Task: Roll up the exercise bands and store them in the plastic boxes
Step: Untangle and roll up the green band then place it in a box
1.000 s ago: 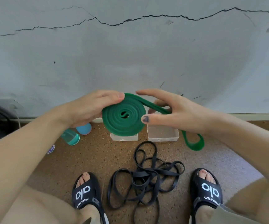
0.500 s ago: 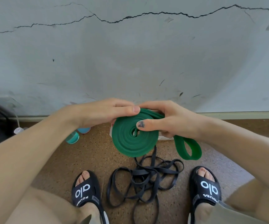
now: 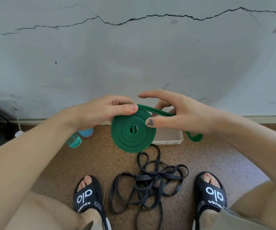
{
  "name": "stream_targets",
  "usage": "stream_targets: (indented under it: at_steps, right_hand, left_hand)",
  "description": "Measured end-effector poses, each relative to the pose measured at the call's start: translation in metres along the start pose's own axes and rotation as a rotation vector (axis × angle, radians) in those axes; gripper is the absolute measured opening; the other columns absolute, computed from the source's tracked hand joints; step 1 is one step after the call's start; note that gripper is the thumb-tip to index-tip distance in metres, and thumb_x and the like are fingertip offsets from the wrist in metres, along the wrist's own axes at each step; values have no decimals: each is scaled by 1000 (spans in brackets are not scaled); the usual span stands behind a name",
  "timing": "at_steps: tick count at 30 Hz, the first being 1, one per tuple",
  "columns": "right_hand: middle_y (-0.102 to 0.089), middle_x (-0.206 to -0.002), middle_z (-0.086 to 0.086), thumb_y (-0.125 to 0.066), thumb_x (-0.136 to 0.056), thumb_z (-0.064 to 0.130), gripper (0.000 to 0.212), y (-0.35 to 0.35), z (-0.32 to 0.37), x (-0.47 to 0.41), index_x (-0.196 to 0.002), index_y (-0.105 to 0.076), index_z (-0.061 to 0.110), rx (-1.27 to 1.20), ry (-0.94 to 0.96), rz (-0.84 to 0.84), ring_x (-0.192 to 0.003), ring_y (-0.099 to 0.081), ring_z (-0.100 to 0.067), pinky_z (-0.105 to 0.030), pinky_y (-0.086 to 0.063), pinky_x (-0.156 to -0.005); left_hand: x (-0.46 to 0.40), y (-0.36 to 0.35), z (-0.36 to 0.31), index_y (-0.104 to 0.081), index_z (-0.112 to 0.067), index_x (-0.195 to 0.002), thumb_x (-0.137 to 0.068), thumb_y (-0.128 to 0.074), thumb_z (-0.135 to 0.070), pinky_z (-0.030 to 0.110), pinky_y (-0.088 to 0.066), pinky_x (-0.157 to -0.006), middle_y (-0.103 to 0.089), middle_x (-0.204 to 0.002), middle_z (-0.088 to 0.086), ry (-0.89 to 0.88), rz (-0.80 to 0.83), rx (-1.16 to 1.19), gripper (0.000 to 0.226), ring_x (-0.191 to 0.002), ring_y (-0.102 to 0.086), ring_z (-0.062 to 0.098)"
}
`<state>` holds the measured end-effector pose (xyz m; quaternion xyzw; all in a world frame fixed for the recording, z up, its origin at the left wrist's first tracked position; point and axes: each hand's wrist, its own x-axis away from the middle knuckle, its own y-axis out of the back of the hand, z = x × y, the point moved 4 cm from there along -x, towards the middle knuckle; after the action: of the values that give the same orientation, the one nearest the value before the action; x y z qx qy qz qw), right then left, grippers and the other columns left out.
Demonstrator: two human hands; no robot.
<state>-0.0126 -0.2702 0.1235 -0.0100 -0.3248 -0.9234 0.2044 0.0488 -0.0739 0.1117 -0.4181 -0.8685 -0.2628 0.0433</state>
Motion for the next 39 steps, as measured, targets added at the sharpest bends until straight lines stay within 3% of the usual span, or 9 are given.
stream_targets:
  at_steps: [5, 9, 12, 15, 19, 25, 30, 36, 39]
  right_hand:
    - [-62, -107, 5, -76, -87, 41, 47, -5, -2, 3, -127, -51, 46, -56, 86, -154, -76, -72, -8, -32, -56, -74]
    - [-67, -98, 3, -79, -88, 33, 41, -19, -9, 5, -120, -54, 38, -191, 100, -243, -80, -71, -13, -38, -59, -76]
    - [-70, -98, -3, -80, -88, 26, 34, -22, -12, 1, -115, -61, 30, -272, 87, -196, -72, -66, -6, -20, -50, -57]
    - [-69, -101, -13, -79, -88, 18, 30, -19, -8, -3, -115, -66, 21, -385, 61, -86, -56, -59, -2, -16, -44, -50]
    - [-69, -103, -18, -79, -87, 15, 31, -13, -9, -7, -116, -69, 18, -424, 26, -57, -52, -57, -2, -16, -43, -48]
    - [-70, -101, -19, -78, -89, 16, 34, -12, -9, -9, -121, -69, 19, -420, 21, -43, -51, -57, -1, -15, -44, -49]
    - [-64, -79, 2, -62, -100, 37, 20, -3, -15, -17, -118, -64, 27, -551, -74, -260, -61, -54, -12, -28, -45, -52]
    - [-57, -74, 5, -48, -106, 37, 20, 2, -18, -13, -98, -58, 23, -366, -99, -384, -58, -52, -10, -28, -47, -50]
    - [-60, -77, 1, -48, -107, 36, 22, 0, -24, -18, -97, -56, 19, -472, -92, -471, -57, -55, -10, -28, -47, -50]
  left_hand:
    - [1, 9, 4, -70, -12, -115, -96, -52, -43, 36, -57, -85, -74, -108, 5, 4, -79, 73, 40, -101, -70, 20]
    - [0, 1, 9, -65, -4, -123, -93, -51, -42, 46, -58, -89, -73, -116, 10, 64, -75, 147, 49, -104, -70, 22]
    - [-2, -9, 8, -66, -15, -124, -92, -51, -47, 61, -53, -97, -73, -118, 8, 124, 14, 110, 48, -109, -70, 27]
    - [-4, -19, 0, -66, -33, -123, -93, -53, -58, 51, -55, -98, -75, -119, -3, 144, 115, 34, 41, -110, -72, 19]
    - [-9, -20, -8, -64, -32, -127, -93, -58, -58, 26, -55, -90, -74, -115, -13, 93, 37, -7, 44, -107, -70, 5]
    - [-10, -21, -7, -64, -24, -130, -96, -59, -50, 34, -57, -97, -74, -119, -3, 31, 2, 63, 43, -110, -71, 14]
    - [-18, -18, -12, -68, -18, -111, -103, -48, -34, 23, -56, -78, -76, -97, -5, -35, -180, 255, 27, -92, -72, 10]
    - [-31, -25, -11, -69, -11, -113, -105, -48, -35, 26, -58, -80, -76, -101, 3, -23, -243, 297, 33, -92, -72, 15]
    - [-40, -22, -15, -69, -6, -118, -106, -46, -36, 24, -58, -78, -76, -106, 8, -24, -269, 294, 39, -92, -73, 17]
